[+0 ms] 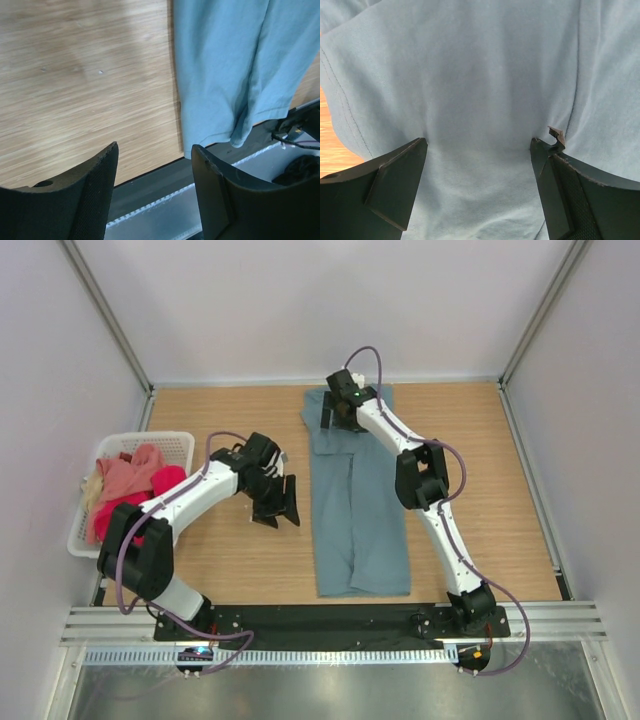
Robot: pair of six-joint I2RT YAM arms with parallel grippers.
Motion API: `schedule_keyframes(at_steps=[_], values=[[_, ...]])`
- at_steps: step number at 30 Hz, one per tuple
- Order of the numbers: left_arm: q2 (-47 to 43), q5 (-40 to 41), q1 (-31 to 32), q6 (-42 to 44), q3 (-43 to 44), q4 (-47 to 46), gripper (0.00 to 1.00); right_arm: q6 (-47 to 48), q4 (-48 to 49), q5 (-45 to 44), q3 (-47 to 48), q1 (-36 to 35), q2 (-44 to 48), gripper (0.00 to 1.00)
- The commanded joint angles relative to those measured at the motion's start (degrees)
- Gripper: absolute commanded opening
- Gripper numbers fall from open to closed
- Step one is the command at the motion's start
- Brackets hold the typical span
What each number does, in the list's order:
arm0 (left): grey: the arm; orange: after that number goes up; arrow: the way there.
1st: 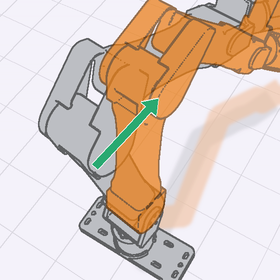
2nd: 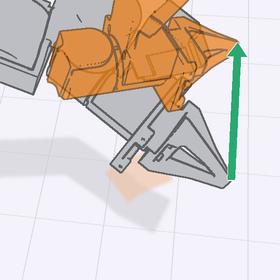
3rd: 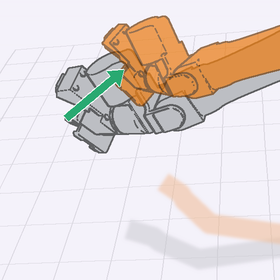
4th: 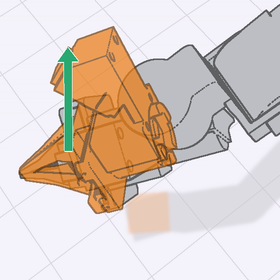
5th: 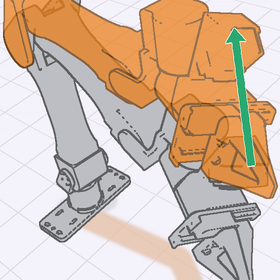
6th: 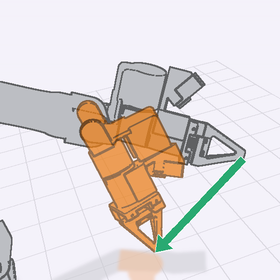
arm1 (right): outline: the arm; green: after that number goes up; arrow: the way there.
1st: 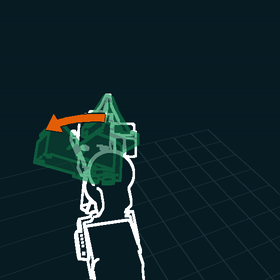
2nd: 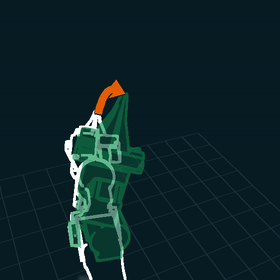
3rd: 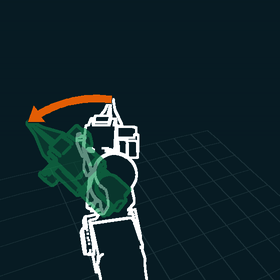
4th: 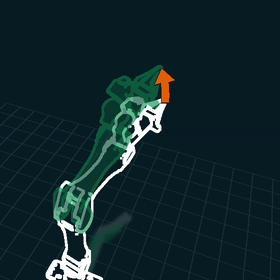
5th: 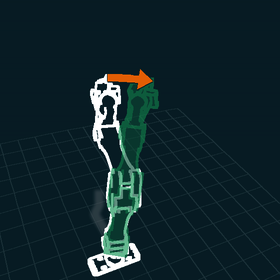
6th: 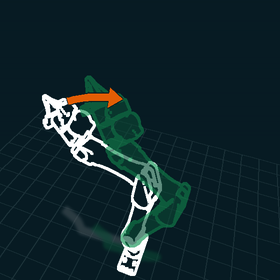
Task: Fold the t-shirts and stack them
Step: Fold the tshirt
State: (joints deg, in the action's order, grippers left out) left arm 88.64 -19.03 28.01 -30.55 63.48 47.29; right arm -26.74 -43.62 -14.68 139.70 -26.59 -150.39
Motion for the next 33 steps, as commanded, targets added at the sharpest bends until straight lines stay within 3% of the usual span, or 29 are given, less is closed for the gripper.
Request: schedule_keyframes(at_steps=[1, 6, 9, 11, 15, 24, 33], values=[[0.13, -6.35, -0.06, -1.26, -2.57, -2.81, 0.62, -3.41, -4.01, 0.53, 4.08, 2.68, 4.48, 0.93], [-0.75, -10.41, 0.73, -4.43, -7.23, -7.91, 0.62, -1.13, -12.8, 0.7, 2.96, 5.23, 15.26, 0.94], [-2.24, -11.12, 1.69, -6.98, -10.12, -10.62, 0.62, 2.39, -15.8, 1.75, -6.34, 6.46, 21.96, 0.94], [-3.47, -11.21, 2.05, -8.82, -11.53, -12.47, 0.62, 4.76, -15.36, 3.95, -17.58, 7.51, 28.99, 0.94], [-5.75, -8.93, 2.22, -10.14, -11.98, -13.1, 0.61, 6.61, -9.57, 4.3, -35.77, 7.52, 37.61, 0.92], [-10.59, -5.32, 2.31, -11.47, -9.25, -8.0, 0.61, 3.02, -4.73, 7.99, -38.53, 0.41, 35.69, 0.9], [-13.06, -3.74, 2.22, -11.99, -9.52, -5.36, 0.61, -1.12, 0.46, 10.55, -49.6, -5.66, 35.96, 0.91]])
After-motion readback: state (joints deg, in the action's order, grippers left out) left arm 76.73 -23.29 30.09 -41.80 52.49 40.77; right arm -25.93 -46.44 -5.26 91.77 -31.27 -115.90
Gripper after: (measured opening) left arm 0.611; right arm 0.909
